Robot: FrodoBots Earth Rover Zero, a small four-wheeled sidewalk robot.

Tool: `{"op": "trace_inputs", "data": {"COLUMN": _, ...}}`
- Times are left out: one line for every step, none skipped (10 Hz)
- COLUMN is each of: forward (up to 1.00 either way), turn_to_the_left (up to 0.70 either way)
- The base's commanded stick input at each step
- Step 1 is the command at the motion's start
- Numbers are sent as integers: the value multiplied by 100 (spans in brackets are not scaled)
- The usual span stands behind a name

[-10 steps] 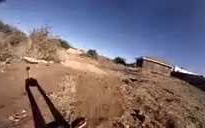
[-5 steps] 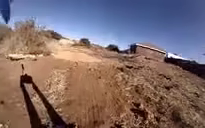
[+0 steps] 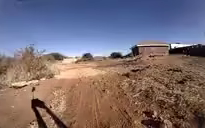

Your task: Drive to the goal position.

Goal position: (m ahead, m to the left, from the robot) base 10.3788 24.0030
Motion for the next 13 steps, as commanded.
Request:
{"op": "trace_inputs", "data": {"forward": 50, "turn_to_the_left": 0}}
{"op": "trace_inputs", "data": {"forward": 50, "turn_to_the_left": 0}}
{"op": "trace_inputs", "data": {"forward": 50, "turn_to_the_left": 0}}
{"op": "trace_inputs", "data": {"forward": 50, "turn_to_the_left": 0}}
{"op": "trace_inputs", "data": {"forward": 50, "turn_to_the_left": 0}}
{"op": "trace_inputs", "data": {"forward": 50, "turn_to_the_left": 0}}
{"op": "trace_inputs", "data": {"forward": 50, "turn_to_the_left": 0}}
{"op": "trace_inputs", "data": {"forward": 50, "turn_to_the_left": 0}}
{"op": "trace_inputs", "data": {"forward": 50, "turn_to_the_left": 0}}
{"op": "trace_inputs", "data": {"forward": 50, "turn_to_the_left": 0}}
{"op": "trace_inputs", "data": {"forward": 50, "turn_to_the_left": 0}}
{"op": "trace_inputs", "data": {"forward": 50, "turn_to_the_left": 0}}
{"op": "trace_inputs", "data": {"forward": 50, "turn_to_the_left": 31}}
